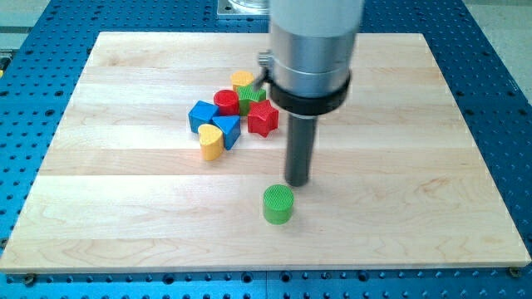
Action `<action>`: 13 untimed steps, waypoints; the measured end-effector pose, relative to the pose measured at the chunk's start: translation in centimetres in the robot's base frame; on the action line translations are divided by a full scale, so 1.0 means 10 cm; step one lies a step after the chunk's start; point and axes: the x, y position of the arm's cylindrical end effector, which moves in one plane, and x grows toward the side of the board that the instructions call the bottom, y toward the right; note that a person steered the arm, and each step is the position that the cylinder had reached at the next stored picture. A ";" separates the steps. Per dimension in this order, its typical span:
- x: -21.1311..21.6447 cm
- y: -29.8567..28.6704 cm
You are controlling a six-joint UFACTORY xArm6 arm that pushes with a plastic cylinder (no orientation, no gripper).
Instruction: Place the heart into the green circle
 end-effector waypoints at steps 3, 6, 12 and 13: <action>-0.51 -0.94; -0.97 -3.18; -0.91 -2.80; -0.61 -1.92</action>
